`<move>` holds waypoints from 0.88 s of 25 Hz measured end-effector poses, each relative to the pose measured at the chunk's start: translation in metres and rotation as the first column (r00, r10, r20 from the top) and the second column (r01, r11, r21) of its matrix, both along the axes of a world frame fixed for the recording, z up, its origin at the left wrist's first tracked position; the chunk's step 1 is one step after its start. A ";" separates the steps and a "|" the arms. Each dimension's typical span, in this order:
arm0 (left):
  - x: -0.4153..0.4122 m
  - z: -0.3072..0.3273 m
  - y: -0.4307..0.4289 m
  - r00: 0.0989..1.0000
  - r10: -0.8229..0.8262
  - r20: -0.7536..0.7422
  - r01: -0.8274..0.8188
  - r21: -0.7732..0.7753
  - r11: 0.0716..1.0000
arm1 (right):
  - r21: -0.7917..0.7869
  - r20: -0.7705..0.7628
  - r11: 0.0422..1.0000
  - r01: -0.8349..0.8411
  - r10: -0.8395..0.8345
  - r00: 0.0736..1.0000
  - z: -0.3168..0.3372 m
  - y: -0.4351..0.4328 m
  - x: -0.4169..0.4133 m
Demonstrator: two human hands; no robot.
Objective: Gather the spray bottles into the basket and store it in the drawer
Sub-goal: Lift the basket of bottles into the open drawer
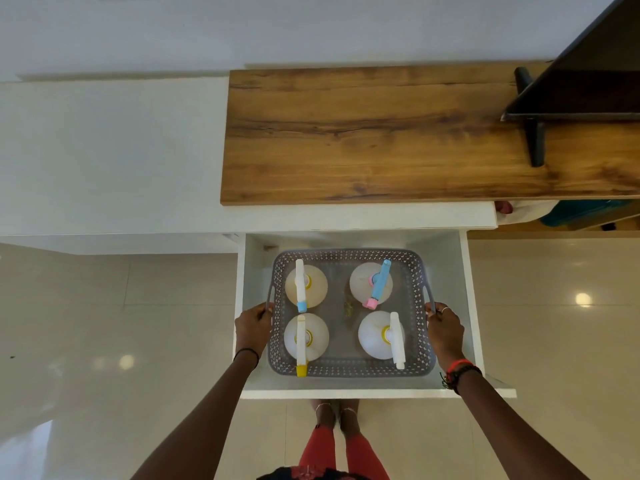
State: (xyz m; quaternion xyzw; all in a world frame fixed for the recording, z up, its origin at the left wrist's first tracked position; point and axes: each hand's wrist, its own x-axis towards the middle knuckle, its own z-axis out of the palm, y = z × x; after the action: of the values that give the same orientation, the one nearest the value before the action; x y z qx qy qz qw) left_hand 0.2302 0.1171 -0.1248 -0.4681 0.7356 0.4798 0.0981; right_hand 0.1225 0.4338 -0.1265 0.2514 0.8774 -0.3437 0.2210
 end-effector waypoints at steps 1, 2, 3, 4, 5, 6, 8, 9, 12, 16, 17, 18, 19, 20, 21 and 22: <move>-0.002 -0.007 0.000 1.000 0.008 0.011 -0.008 0.010 1.000 | 0.002 -0.004 1.000 0.002 -0.002 1.000 -0.007 0.000 -0.001; -0.004 -0.013 0.000 1.000 0.013 0.016 -0.013 0.017 1.000 | 0.004 -0.009 1.000 0.004 -0.004 1.000 -0.013 0.000 -0.001; -0.005 -0.021 0.000 1.000 0.013 0.020 -0.014 0.023 1.000 | 0.006 -0.011 1.000 0.006 -0.006 1.000 -0.020 -0.001 -0.002; -0.007 -0.028 -0.001 1.000 0.011 0.023 -0.012 0.027 1.000 | 0.006 -0.014 1.000 0.007 -0.007 1.000 -0.026 -0.001 -0.003; -0.009 -0.034 -0.001 1.000 0.005 0.029 -0.006 0.030 1.000 | 0.007 -0.017 1.000 0.003 -0.003 1.000 -0.032 -0.002 -0.004; -0.010 -0.041 -0.002 0.999 0.000 0.037 -0.001 0.035 0.999 | 0.011 -0.021 1.000 -0.005 0.005 1.000 -0.039 -0.003 -0.006; -0.013 -0.056 -0.002 0.999 0.004 0.044 -0.006 0.060 0.998 | 0.024 -0.026 0.999 -0.028 0.028 0.999 -0.052 -0.005 -0.010; -0.014 -0.063 -0.002 0.999 0.008 0.049 -0.012 0.068 0.998 | 0.028 -0.026 0.999 -0.037 0.038 0.999 -0.059 -0.006 -0.012; -0.015 -0.083 -0.003 0.997 0.017 0.072 -0.021 0.059 0.998 | 0.042 -0.016 0.997 -0.059 0.060 0.998 -0.082 -0.009 -0.017; -0.023 -0.111 -0.006 0.997 0.030 0.068 -0.037 0.102 0.994 | 0.061 -0.002 0.995 -0.084 0.084 0.996 -0.114 -0.011 -0.021; -0.025 -0.117 -0.006 0.997 0.030 0.077 -0.037 0.086 0.996 | 0.069 -0.002 0.993 -0.091 0.091 0.996 -0.120 -0.012 -0.022; -0.027 -0.123 -0.007 0.996 0.029 0.086 -0.034 0.063 0.997 | 0.076 -0.002 0.992 -0.097 0.098 0.995 -0.126 -0.012 -0.023; -0.029 -0.129 -0.008 0.995 0.030 0.096 -0.034 0.041 0.999 | 0.081 -0.001 0.992 -0.101 0.101 0.995 -0.131 -0.011 -0.024; -0.030 -0.134 -0.008 0.994 0.028 0.104 -0.031 0.026 0.999 | 0.085 0.002 0.991 -0.101 0.101 0.995 -0.135 -0.011 -0.024; -0.031 -0.140 -0.009 0.994 0.024 0.110 -0.026 0.017 1.000 | 0.085 0.006 0.991 -0.098 0.098 0.995 -0.139 -0.010 -0.025; -0.033 -0.145 -0.009 0.993 0.023 0.114 -0.025 0.011 1.000 | 0.084 0.007 0.992 -0.094 0.094 0.996 -0.142 -0.010 -0.025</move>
State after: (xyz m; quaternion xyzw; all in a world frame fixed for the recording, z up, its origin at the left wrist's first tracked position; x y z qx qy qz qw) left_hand 0.1976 0.1076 -0.2698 -0.5030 0.7201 0.4579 0.1370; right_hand 0.0974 0.4242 -0.2689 0.2193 0.9017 -0.2953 0.2274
